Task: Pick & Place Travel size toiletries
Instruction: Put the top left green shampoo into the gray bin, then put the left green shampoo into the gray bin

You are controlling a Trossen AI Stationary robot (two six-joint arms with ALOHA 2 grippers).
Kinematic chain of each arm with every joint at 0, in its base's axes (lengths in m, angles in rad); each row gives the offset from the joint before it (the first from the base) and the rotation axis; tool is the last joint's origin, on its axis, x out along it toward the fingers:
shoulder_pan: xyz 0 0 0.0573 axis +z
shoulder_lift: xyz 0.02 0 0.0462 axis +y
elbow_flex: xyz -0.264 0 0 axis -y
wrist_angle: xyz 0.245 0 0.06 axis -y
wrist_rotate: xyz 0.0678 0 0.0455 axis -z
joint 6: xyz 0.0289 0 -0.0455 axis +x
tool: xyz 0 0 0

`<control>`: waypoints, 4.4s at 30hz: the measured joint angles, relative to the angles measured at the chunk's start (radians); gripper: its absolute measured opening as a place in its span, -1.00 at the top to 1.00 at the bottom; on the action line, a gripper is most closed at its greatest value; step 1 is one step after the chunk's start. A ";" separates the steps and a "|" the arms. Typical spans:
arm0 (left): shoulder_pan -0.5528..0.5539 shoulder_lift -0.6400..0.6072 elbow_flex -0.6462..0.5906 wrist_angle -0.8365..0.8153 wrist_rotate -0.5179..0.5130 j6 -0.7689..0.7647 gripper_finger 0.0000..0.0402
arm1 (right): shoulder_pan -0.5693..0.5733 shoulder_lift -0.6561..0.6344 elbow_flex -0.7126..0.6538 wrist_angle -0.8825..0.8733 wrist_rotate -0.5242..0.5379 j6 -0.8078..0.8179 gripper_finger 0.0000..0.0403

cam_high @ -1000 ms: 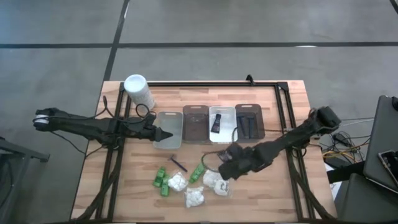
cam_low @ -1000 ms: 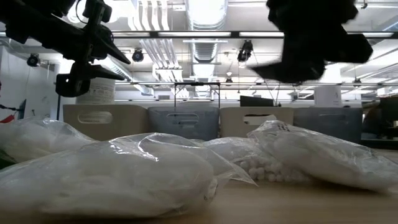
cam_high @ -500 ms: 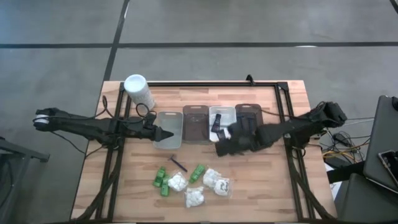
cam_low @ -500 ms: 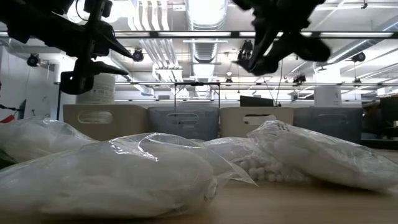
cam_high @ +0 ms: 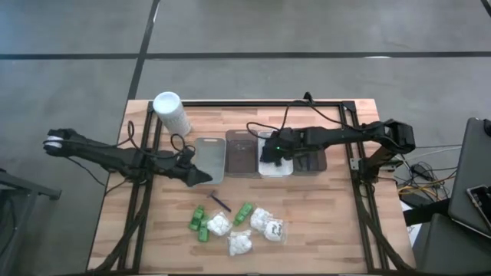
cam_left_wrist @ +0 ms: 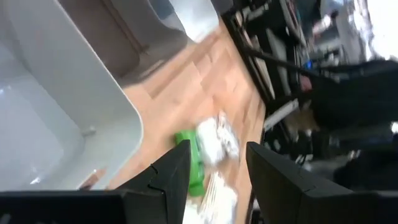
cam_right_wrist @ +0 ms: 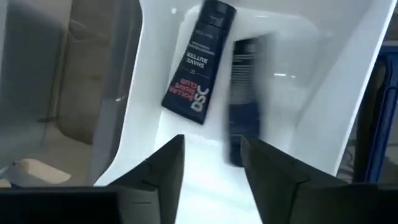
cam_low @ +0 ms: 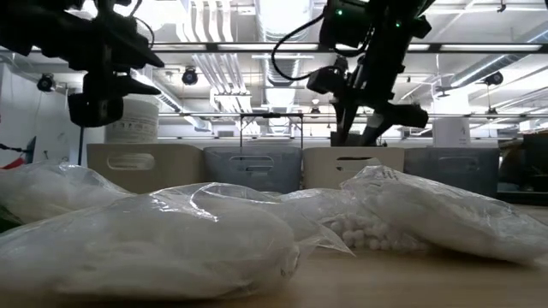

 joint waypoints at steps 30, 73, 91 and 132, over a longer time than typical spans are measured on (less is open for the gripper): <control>-0.427 0.629 0.473 -0.685 -0.004 -0.312 0.26 | 0.377 -0.046 0.085 -0.085 0.185 0.147 -0.53; -0.517 0.883 0.541 -0.717 -0.004 -0.289 -0.19 | 0.430 -0.046 0.080 -0.114 0.182 0.101 -0.70; -0.514 0.651 0.548 -0.730 -0.161 -0.411 0.25 | 0.449 -0.064 0.129 -0.118 0.273 0.094 -0.58; 0.110 0.342 0.383 -0.555 -0.103 -0.139 -0.34 | 0.449 -0.125 0.134 -0.154 0.346 0.141 -0.65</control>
